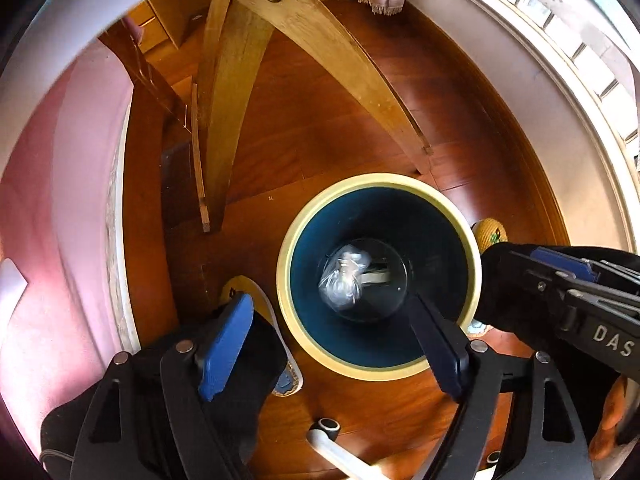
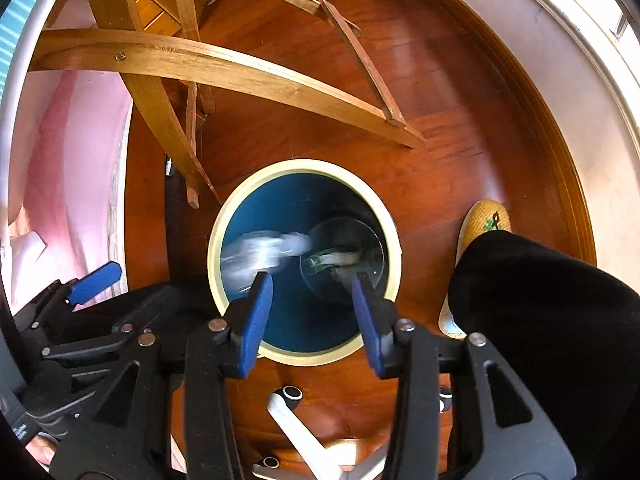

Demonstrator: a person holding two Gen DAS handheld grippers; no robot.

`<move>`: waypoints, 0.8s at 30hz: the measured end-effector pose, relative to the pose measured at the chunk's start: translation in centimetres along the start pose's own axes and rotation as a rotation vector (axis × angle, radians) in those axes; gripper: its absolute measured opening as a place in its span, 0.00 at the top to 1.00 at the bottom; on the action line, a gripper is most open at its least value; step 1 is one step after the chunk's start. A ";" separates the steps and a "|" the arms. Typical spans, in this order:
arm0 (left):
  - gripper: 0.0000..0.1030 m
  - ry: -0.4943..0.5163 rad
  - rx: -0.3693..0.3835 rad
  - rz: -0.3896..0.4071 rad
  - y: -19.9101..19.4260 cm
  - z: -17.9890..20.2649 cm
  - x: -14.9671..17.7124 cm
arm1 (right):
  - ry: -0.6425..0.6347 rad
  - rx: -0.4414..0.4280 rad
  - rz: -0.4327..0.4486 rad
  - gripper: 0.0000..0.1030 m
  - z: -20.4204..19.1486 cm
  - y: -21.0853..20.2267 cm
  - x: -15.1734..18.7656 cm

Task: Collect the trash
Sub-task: 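Open both tools to drop the bottle and snack box into the bin, then raise both tools back over the table toward the remaining trash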

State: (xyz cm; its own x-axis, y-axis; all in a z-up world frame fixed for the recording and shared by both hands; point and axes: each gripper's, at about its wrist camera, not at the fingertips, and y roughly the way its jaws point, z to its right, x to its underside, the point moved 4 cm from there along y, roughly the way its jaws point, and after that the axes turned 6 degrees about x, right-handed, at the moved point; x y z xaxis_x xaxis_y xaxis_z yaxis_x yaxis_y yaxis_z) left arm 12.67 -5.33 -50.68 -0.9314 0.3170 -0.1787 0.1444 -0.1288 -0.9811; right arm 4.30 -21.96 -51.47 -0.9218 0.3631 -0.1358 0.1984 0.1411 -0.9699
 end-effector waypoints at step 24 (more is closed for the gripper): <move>0.20 0.071 -0.031 0.331 -20.5 0.6 2.3 | -0.248 -0.036 0.268 0.62 -5.7 -17.1 1.5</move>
State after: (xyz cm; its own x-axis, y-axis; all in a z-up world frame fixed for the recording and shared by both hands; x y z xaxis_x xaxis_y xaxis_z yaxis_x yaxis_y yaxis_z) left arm 7.35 -2.49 -30.99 -0.8068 0.3280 -0.4914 0.4460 -0.2074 -0.8707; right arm 1.42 -18.57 -33.95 -0.8876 0.1580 -0.4328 0.4509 0.1048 -0.8864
